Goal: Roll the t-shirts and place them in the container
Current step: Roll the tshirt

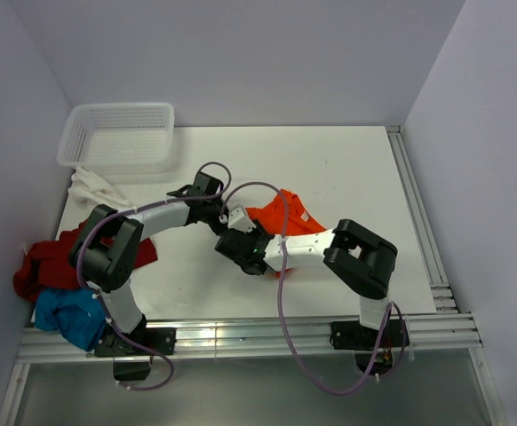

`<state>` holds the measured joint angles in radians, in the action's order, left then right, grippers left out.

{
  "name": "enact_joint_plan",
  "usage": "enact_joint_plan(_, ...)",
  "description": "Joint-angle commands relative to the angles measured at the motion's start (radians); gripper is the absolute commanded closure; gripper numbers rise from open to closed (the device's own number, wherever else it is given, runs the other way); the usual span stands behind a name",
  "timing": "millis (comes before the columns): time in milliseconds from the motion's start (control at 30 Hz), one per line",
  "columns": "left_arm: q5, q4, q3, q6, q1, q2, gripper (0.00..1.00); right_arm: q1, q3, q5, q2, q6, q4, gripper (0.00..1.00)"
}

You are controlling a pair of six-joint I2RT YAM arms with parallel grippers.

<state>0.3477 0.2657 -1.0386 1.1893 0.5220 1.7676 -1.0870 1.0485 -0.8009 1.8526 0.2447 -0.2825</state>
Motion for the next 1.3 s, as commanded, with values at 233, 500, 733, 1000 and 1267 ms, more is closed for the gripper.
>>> enact_joint_plan(233,-0.022,0.101,-0.087,-0.083,-0.011,-0.030,0.64,0.025,0.010,0.188,-0.050,-0.033,0.048,1.00)
enact_joint_plan(500,0.004,0.125,-0.084,-0.143,-0.119,-0.076,0.47,0.113,-0.028,0.501,-0.141,0.007,0.057,1.00)
enact_joint_plan(733,-0.016,0.168,-0.112,-0.226,-0.183,-0.143,0.39,0.271,-0.004,0.846,-0.135,0.045,0.019,1.00)
enact_joint_plan(1000,0.043,-0.021,0.041,-0.247,-0.189,-0.261,0.38,0.489,-0.002,1.346,0.003,0.093,0.051,1.00)
enact_joint_plan(1267,0.054,-0.241,0.205,-0.232,-0.117,-0.369,0.35,0.618,-0.004,1.663,0.154,0.160,0.097,1.00)
